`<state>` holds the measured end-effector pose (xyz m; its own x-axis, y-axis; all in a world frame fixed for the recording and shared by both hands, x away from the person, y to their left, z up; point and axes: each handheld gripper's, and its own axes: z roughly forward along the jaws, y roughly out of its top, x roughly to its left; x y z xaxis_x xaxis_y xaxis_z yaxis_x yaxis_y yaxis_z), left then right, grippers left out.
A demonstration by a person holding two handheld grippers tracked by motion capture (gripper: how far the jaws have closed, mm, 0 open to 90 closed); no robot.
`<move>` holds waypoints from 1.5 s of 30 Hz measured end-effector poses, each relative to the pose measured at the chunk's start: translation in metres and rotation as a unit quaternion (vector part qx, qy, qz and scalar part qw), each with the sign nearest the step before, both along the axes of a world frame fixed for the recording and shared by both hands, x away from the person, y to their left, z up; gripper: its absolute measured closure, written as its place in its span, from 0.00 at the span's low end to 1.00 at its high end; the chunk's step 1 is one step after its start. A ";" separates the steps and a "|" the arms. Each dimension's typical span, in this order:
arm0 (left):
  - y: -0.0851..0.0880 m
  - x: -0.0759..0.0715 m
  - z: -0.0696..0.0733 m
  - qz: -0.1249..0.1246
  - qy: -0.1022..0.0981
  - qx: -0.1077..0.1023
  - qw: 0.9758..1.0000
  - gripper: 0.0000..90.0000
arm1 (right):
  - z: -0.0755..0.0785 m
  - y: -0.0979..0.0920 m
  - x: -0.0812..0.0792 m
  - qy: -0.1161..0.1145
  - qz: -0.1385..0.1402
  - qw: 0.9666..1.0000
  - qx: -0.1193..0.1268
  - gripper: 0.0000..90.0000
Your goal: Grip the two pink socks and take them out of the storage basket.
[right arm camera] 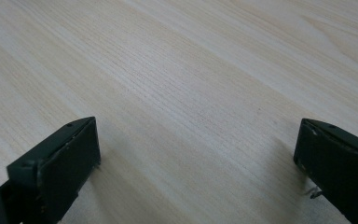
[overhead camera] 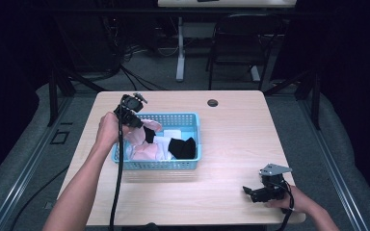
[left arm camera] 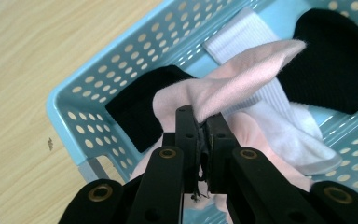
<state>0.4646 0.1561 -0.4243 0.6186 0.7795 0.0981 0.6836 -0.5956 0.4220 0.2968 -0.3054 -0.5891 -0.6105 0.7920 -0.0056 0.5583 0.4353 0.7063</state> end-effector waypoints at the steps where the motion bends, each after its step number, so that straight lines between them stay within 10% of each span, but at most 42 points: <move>1: -0.001 -0.001 0.003 0.000 0.000 0.002 1.000 0.96 | 0.000 0.000 0.000 0.000 0.000 1.000 0.000 0.00; 21: 0.006 -0.007 0.047 -0.008 -0.018 -0.002 1.000 0.96 | 0.000 0.000 0.000 -0.001 -0.001 1.000 0.002 0.00; 45: 0.054 -0.019 0.084 0.031 -0.037 -0.011 0.999 0.96 | 0.000 0.000 0.000 -0.001 -0.001 1.000 0.002 0.00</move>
